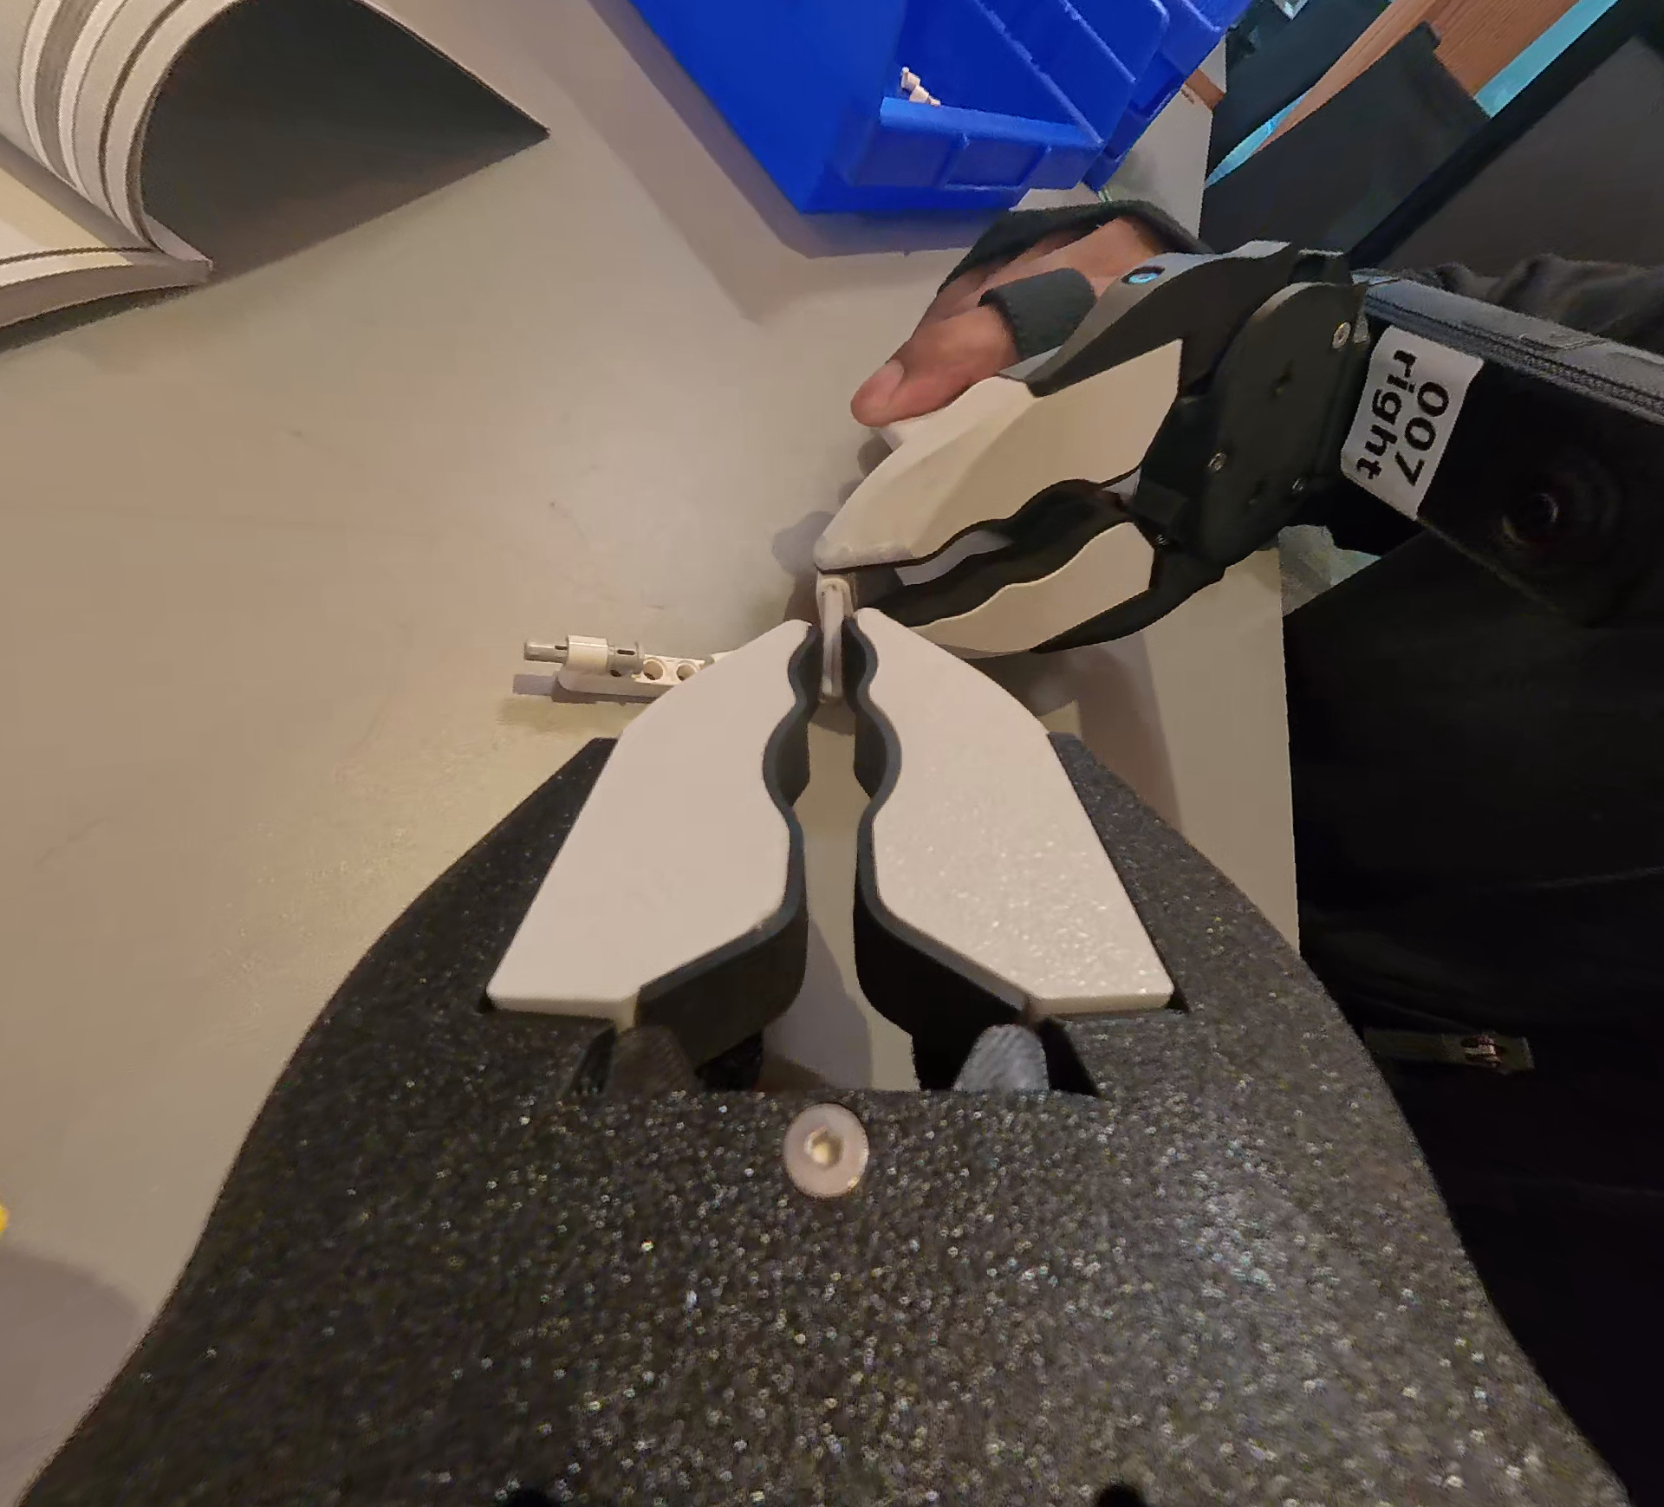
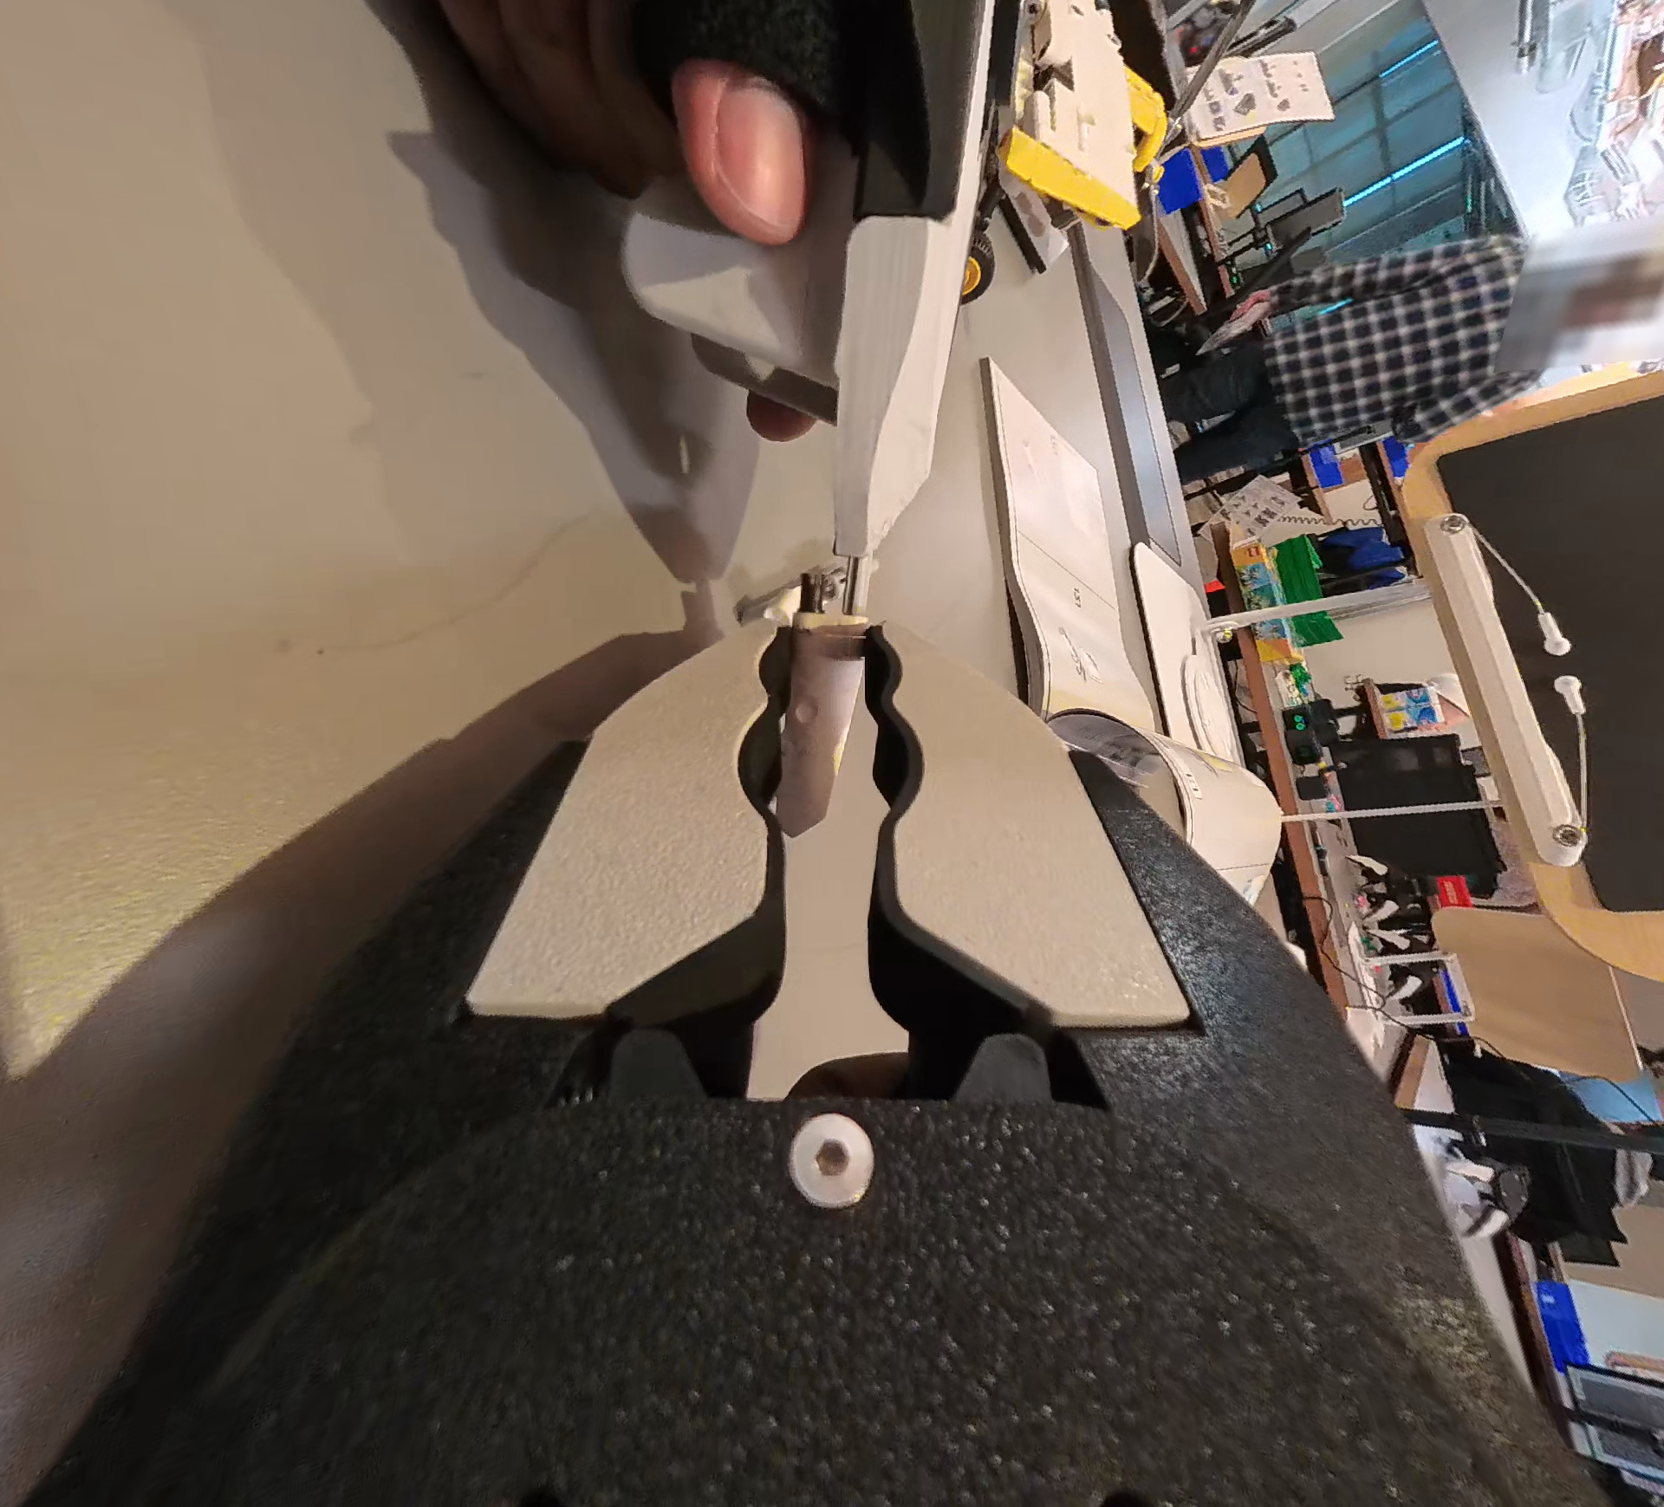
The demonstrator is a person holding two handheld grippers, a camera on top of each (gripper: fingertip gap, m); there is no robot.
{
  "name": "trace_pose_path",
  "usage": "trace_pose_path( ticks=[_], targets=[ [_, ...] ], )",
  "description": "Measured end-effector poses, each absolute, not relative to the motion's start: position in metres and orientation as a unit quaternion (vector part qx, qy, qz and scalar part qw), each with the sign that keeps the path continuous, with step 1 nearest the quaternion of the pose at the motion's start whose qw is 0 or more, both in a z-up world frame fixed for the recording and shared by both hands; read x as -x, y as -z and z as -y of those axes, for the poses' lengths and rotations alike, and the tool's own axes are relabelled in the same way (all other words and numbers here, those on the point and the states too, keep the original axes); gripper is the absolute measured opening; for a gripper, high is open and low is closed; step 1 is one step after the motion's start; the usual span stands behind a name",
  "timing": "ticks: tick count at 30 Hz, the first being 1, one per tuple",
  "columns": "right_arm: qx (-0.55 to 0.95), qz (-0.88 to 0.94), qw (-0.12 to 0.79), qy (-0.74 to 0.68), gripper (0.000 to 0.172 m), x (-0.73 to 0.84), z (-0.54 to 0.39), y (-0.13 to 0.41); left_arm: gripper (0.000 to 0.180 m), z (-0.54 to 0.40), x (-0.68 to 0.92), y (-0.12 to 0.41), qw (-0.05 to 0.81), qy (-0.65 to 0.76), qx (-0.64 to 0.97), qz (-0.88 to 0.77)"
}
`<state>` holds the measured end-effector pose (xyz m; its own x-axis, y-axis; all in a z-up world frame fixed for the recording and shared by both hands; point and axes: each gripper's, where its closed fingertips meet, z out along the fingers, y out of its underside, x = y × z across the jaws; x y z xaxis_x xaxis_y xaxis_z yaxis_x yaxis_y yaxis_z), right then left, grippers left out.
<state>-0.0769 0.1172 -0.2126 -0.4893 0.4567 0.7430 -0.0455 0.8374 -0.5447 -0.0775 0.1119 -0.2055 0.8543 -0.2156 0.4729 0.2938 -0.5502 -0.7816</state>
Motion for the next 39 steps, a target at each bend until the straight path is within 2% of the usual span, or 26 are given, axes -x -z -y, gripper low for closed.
trace_pose_path(
  ticks=[26, 39],
  targets=[
    [0.109, 0.814, 0.487, -0.296, 0.015, 0.071, -0.111, 0.205, 0.004, -0.109, 0.068, 0.198, 0.477, 0.317, 0.819, 0.018],
    [0.152, 0.828, 0.467, -0.272, 0.015, 0.077, -0.116, 0.216, 0.004, -0.112, 0.075, 0.207, 0.483, 0.181, 0.856, -0.021]
  ],
)
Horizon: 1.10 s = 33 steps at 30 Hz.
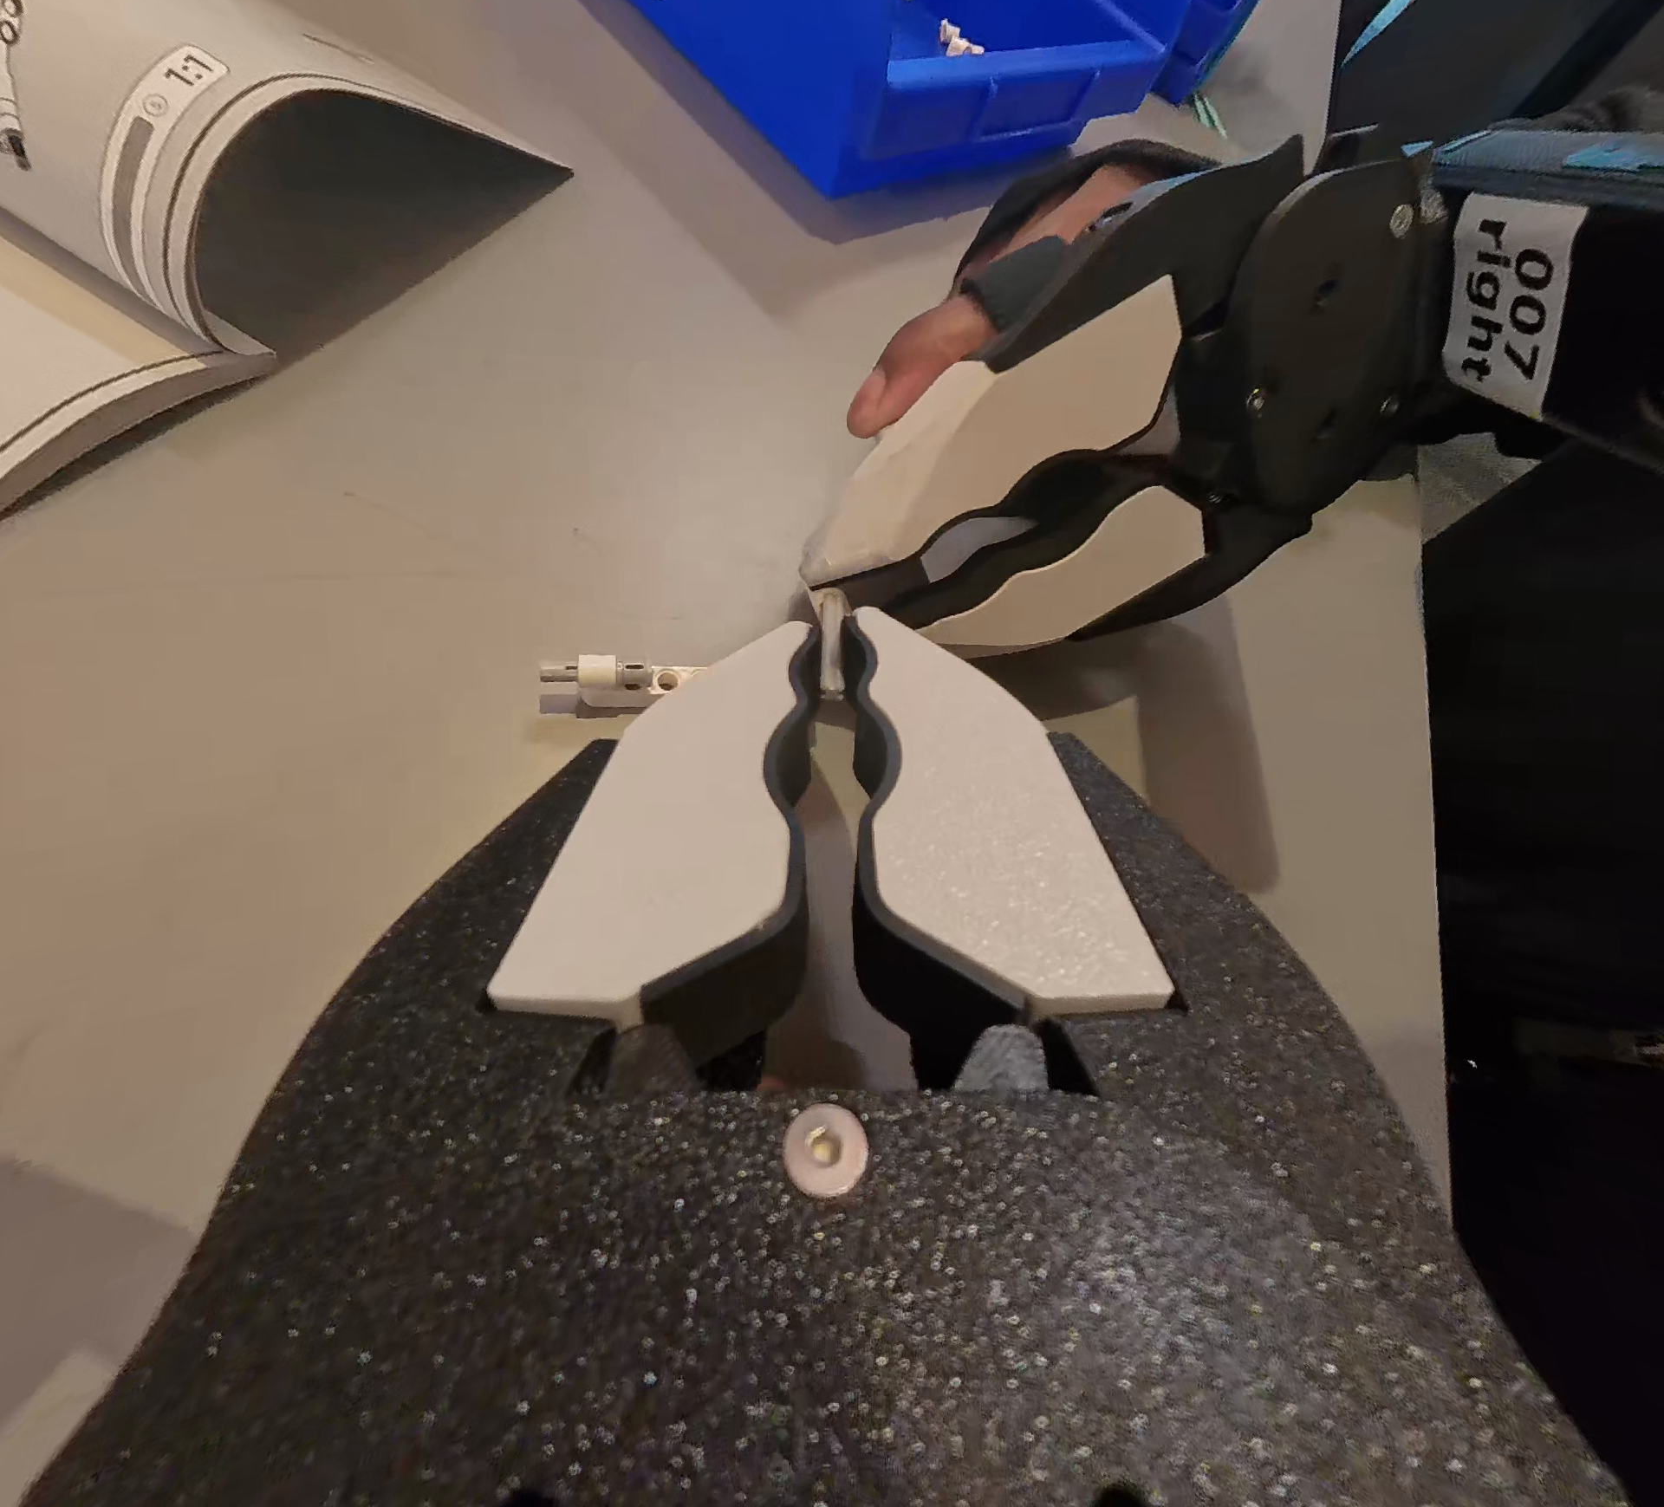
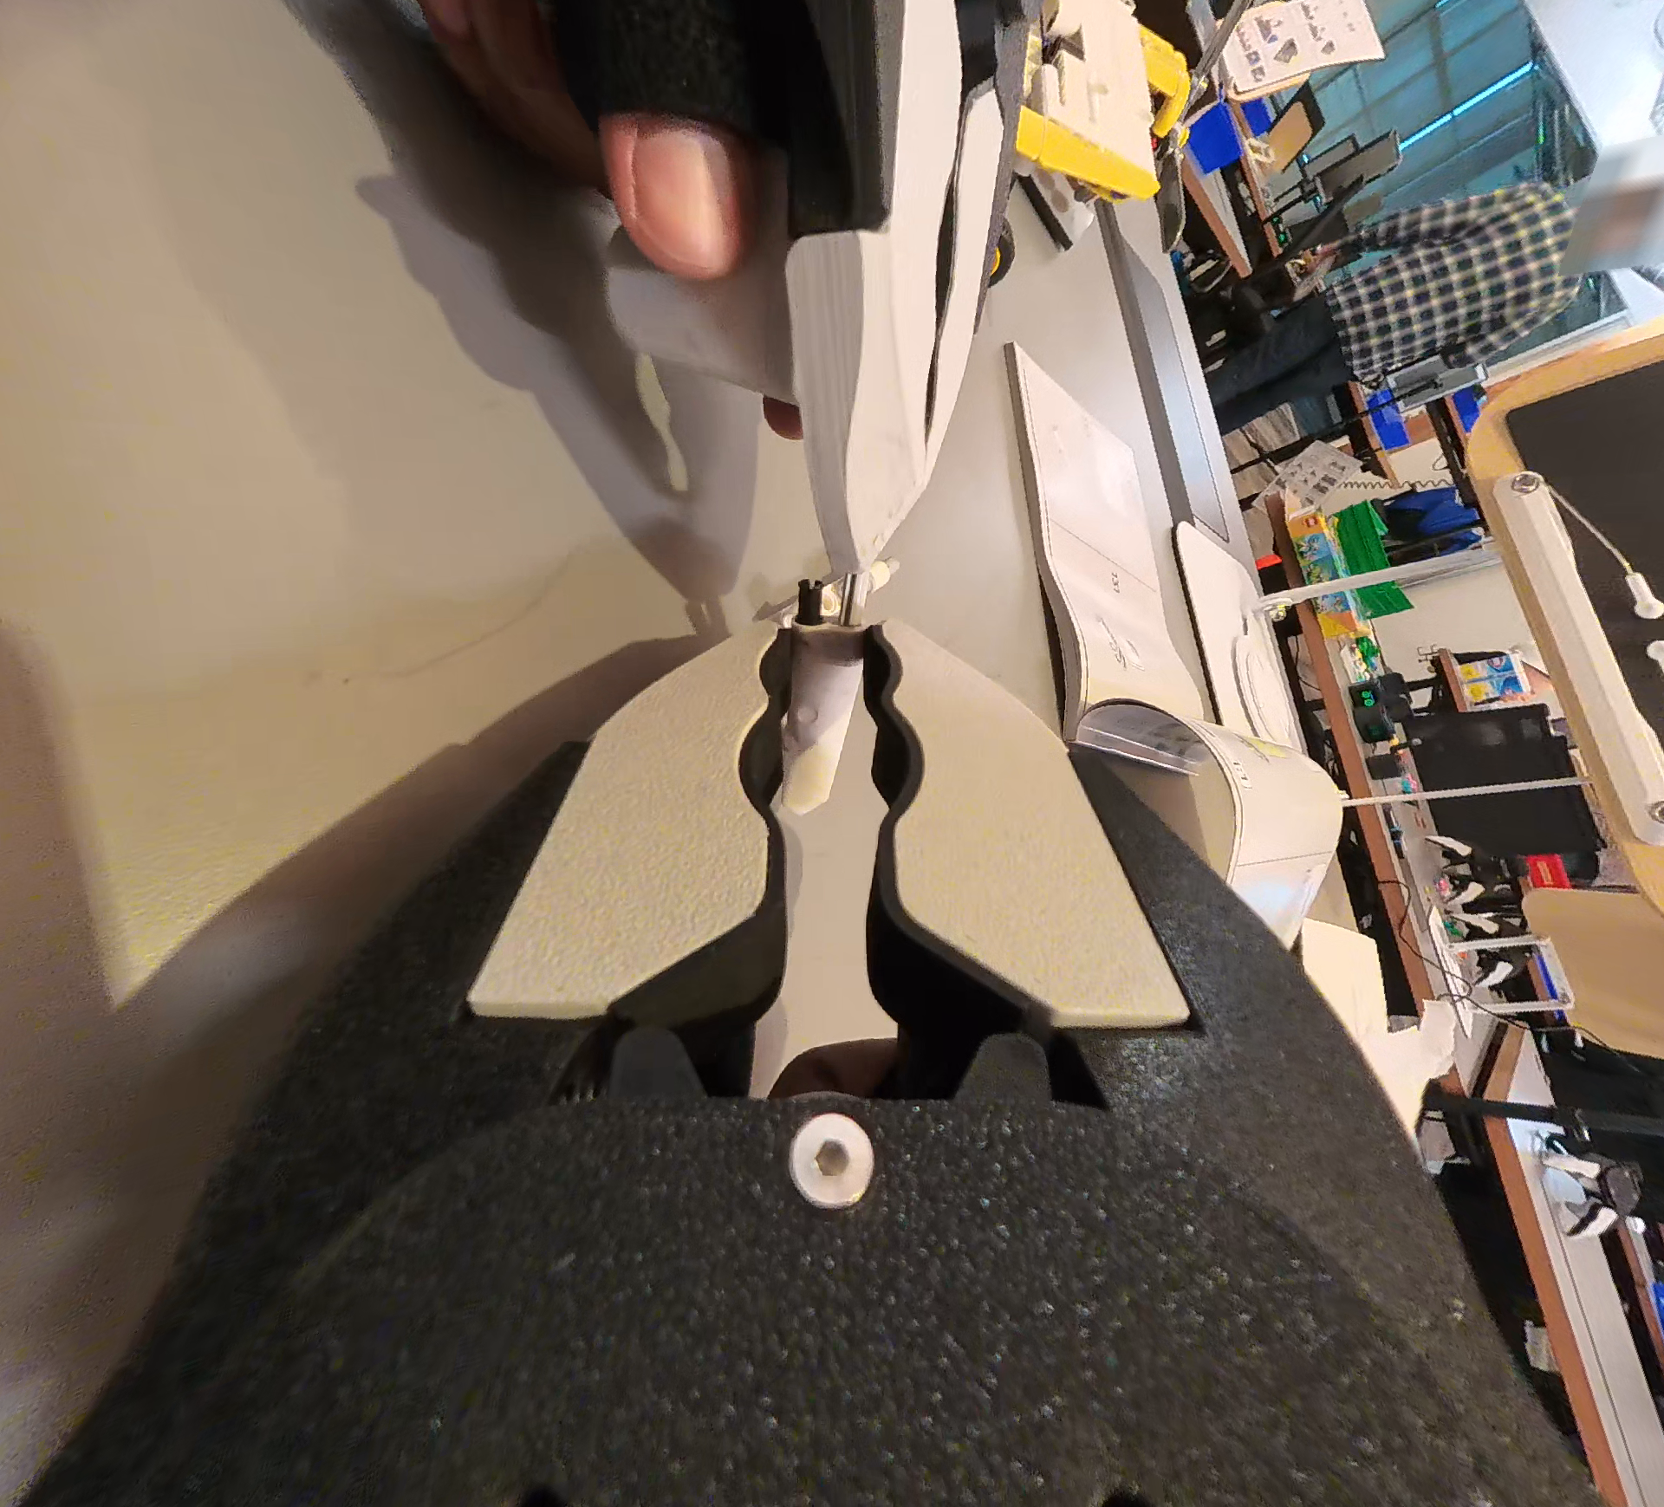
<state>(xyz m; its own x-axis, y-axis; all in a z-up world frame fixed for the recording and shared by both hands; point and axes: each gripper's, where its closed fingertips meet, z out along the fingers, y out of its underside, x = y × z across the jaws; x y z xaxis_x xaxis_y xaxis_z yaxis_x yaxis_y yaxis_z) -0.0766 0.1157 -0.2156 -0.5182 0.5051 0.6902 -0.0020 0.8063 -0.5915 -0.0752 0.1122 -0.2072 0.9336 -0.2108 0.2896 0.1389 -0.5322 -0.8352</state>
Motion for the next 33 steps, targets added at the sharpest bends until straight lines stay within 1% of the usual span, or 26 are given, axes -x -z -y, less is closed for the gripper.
trace_pose_path(
  ticks=[5, 10, 12, 13, 16, 18, 20, 26, 30, 33],
  targets=[
    [0.153, 0.830, 0.470, -0.258, 0.015, 0.077, -0.117, 0.218, 0.004, -0.113, 0.077, 0.211, 0.470, 0.220, 0.855, 0.026],
    [0.156, 0.834, 0.463, -0.256, 0.014, 0.076, -0.114, 0.220, 0.004, -0.113, 0.079, 0.217, 0.463, 0.182, 0.867, 0.017],
    [0.143, 0.826, 0.460, -0.292, 0.000, 0.072, -0.105, 0.212, 0.004, -0.114, 0.077, 0.218, 0.460, 0.185, 0.868, 0.011],
    [0.141, 0.828, 0.452, -0.300, 0.000, 0.069, -0.099, 0.211, 0.005, -0.114, 0.077, 0.218, 0.461, 0.186, 0.868, 0.012],
    [0.127, 0.848, 0.455, -0.238, 0.000, 0.072, -0.102, 0.230, 0.004, -0.115, 0.079, 0.217, 0.463, 0.187, 0.866, 0.019],
    [0.138, 0.844, 0.462, -0.236, 0.000, 0.075, -0.107, 0.229, 0.004, -0.115, 0.080, 0.217, 0.465, 0.182, 0.866, 0.021],
    [0.160, 0.841, 0.450, -0.254, 0.000, 0.076, -0.112, 0.228, 0.004, -0.115, 0.080, 0.217, 0.466, 0.181, 0.866, 0.020],
    [0.214, 0.817, 0.469, -0.257, 0.000, 0.076, -0.132, 0.216, 0.004, -0.114, 0.075, 0.218, 0.464, 0.173, 0.869, -0.002],
    [0.254, 0.808, 0.468, -0.251, 0.004, 0.065, -0.149, 0.216, 0.005, -0.114, 0.073, 0.219, 0.460, 0.176, 0.870, -0.011],
    [0.320, 0.792, 0.465, -0.232, 0.009, 0.051, -0.182, 0.217, 0.005, -0.114, 0.073, 0.219, 0.460, 0.178, 0.870, -0.010]
  ],
)
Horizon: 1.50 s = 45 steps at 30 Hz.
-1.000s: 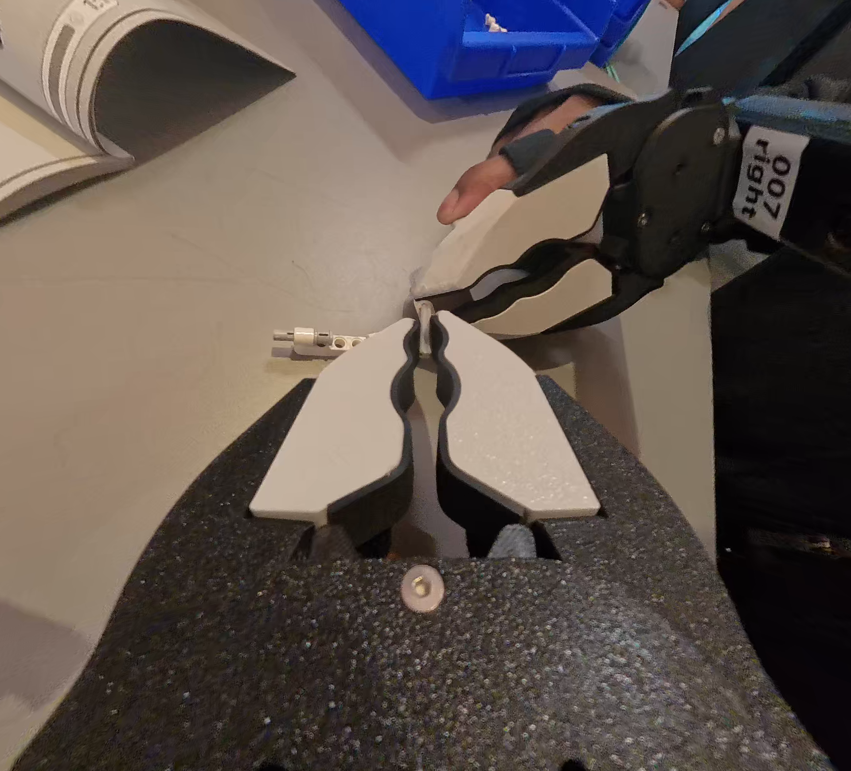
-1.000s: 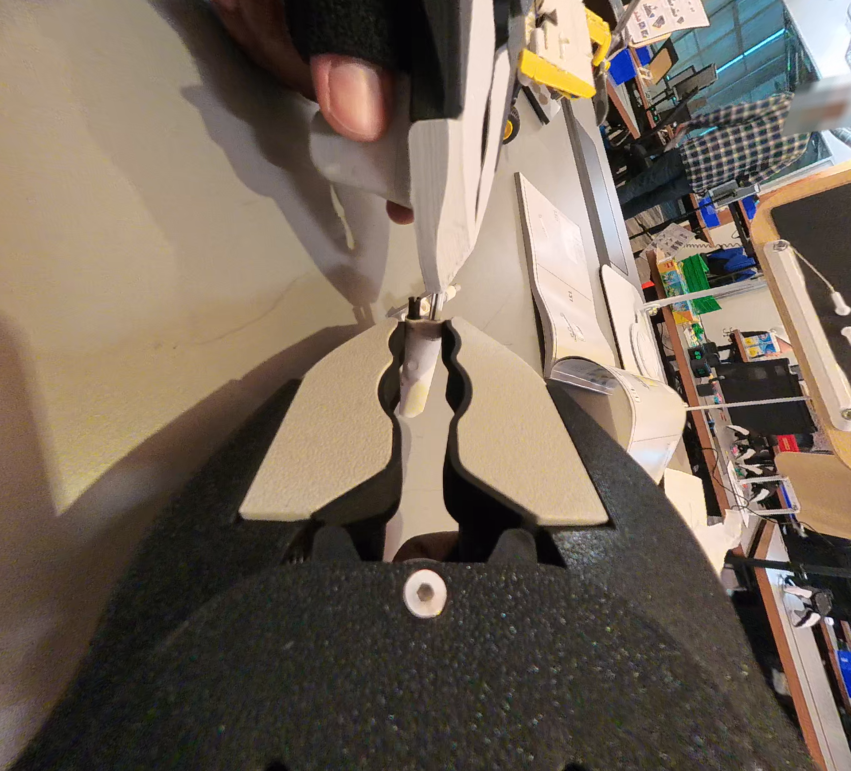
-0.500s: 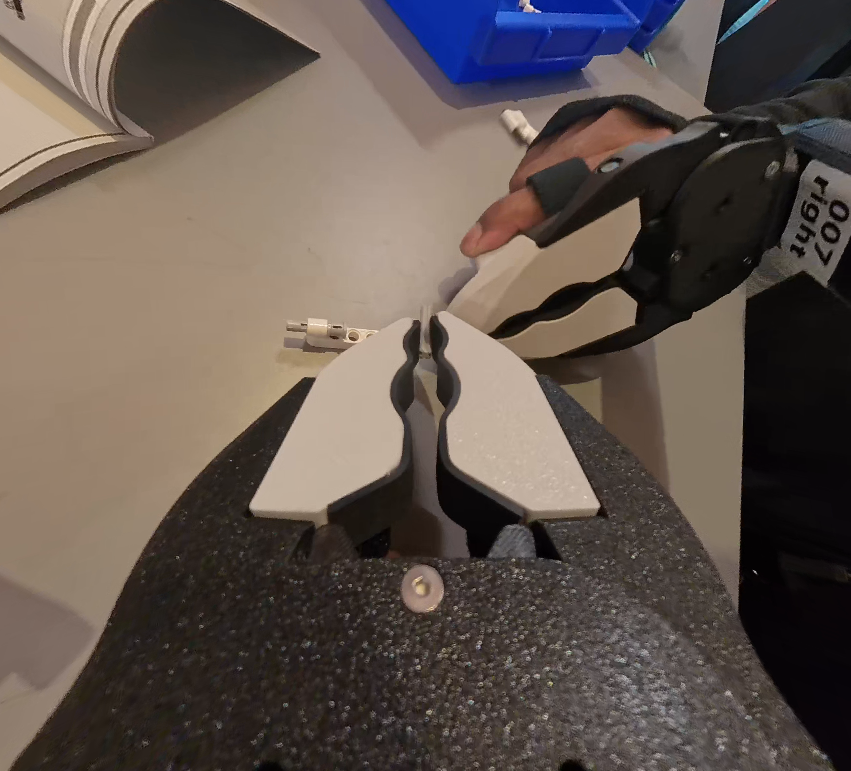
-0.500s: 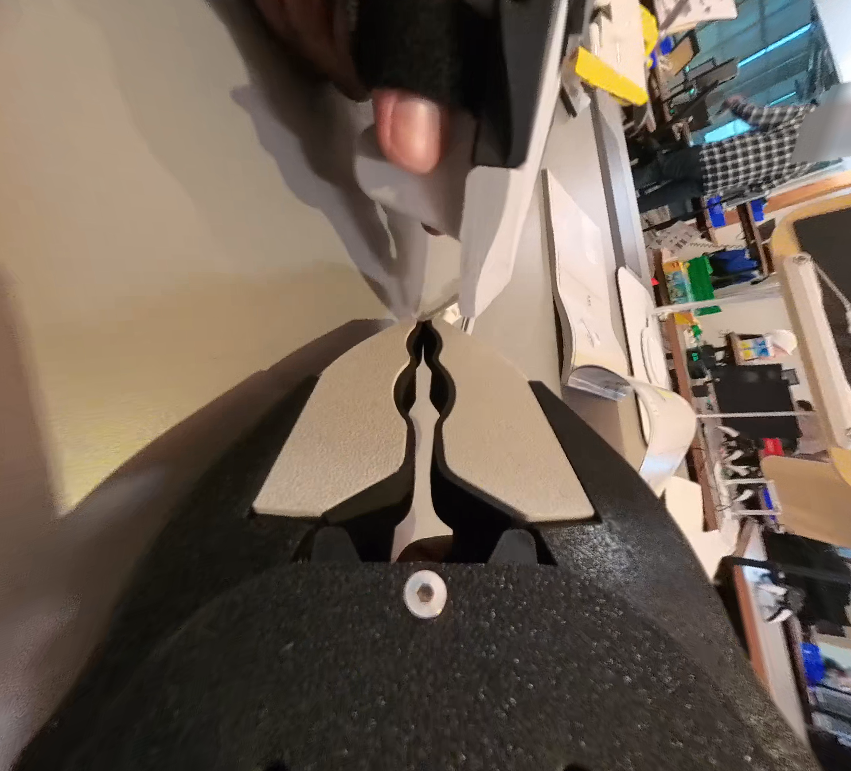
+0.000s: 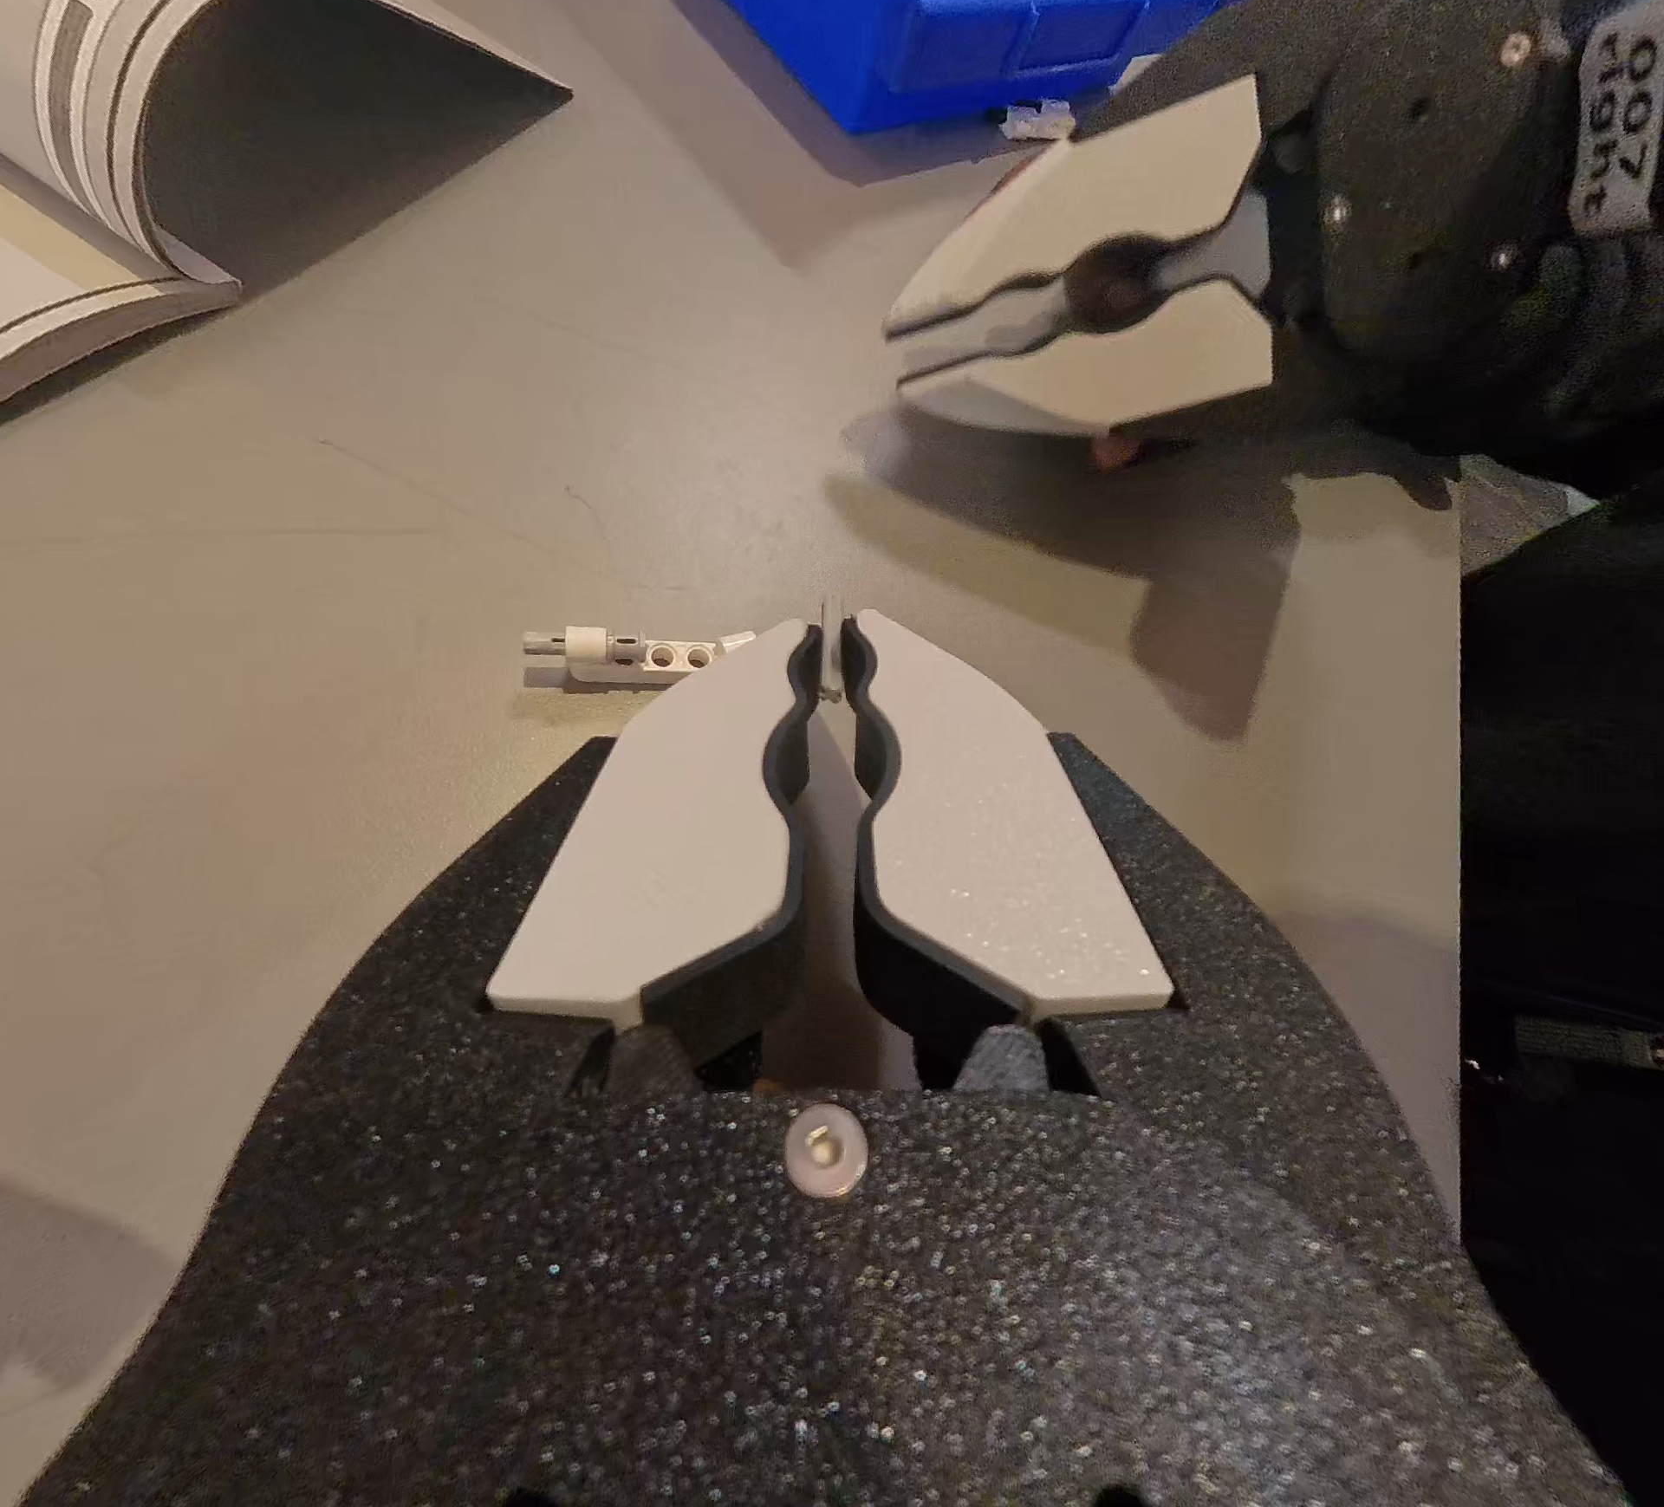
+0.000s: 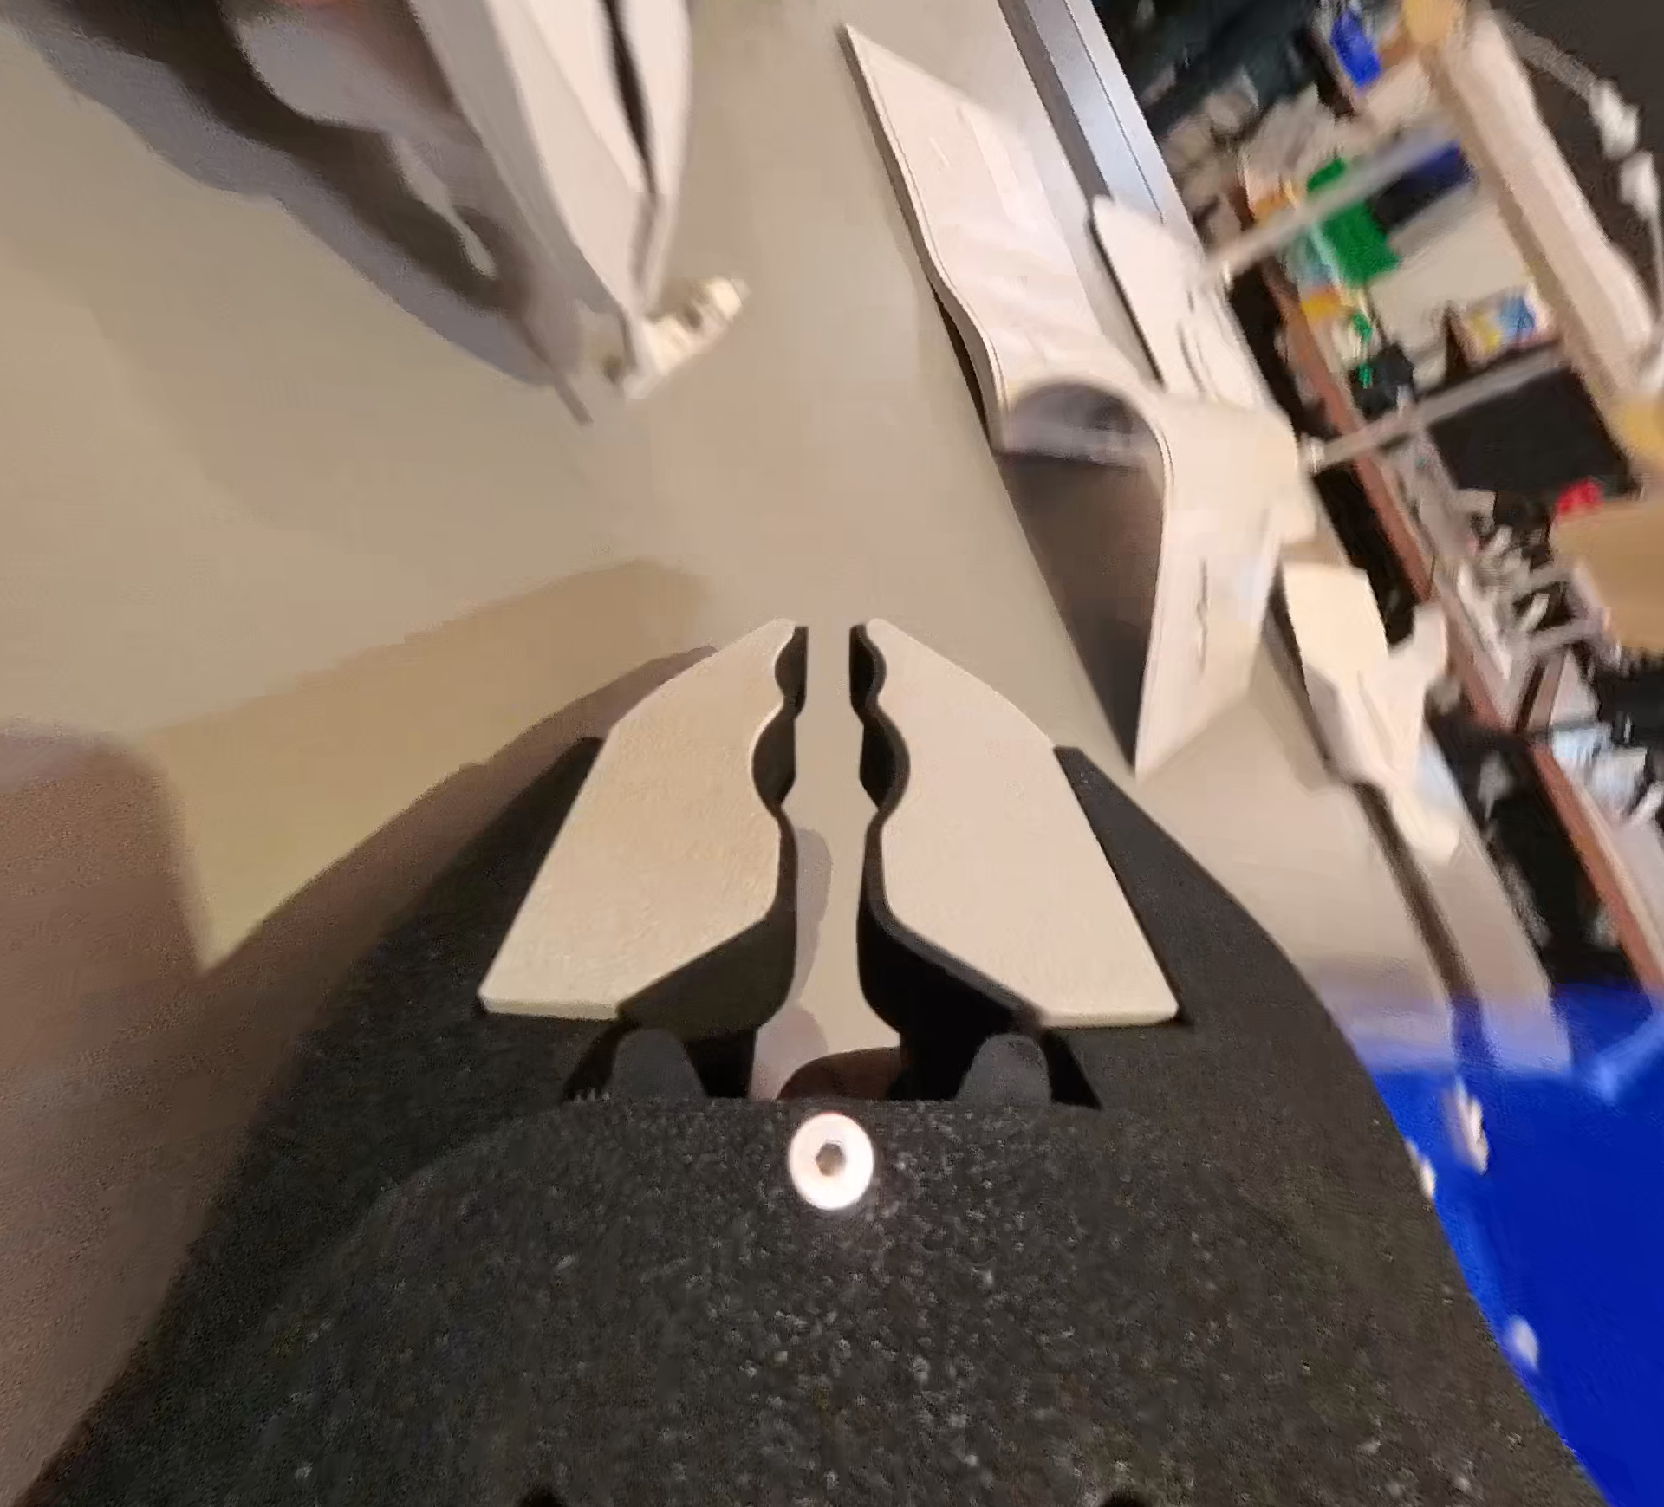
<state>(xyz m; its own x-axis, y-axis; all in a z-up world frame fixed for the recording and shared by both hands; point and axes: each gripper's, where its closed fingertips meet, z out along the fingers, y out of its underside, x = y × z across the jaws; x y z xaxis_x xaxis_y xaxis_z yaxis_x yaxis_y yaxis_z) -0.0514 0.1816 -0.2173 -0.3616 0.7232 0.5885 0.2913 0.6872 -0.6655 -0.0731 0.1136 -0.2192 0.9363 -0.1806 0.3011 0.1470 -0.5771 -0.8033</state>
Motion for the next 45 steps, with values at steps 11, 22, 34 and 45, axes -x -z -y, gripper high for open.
trace_pose_path(
  ticks=[11, 22, 34, 45],
  targets=[
    [0.642, 0.637, 0.383, -0.189, 0.018, -0.085, -0.333, 0.234, 0.005, -0.114, 0.071, 0.221, 0.455, 0.182, 0.872, -0.013],
    [0.653, 0.641, 0.369, -0.161, 0.055, -0.090, -0.375, 0.239, 0.005, -0.114, 0.069, 0.221, 0.458, 0.171, 0.872, -0.021],
    [0.604, 0.710, 0.270, -0.242, 0.023, -0.055, -0.319, 0.246, 0.005, -0.112, 0.066, 0.219, 0.462, 0.175, 0.869, -0.030],
    [0.460, 0.784, 0.185, -0.373, 0.023, 0.010, -0.186, 0.233, 0.004, -0.102, 0.054, 0.202, 0.509, 0.188, 0.835, -0.094]
  ],
)
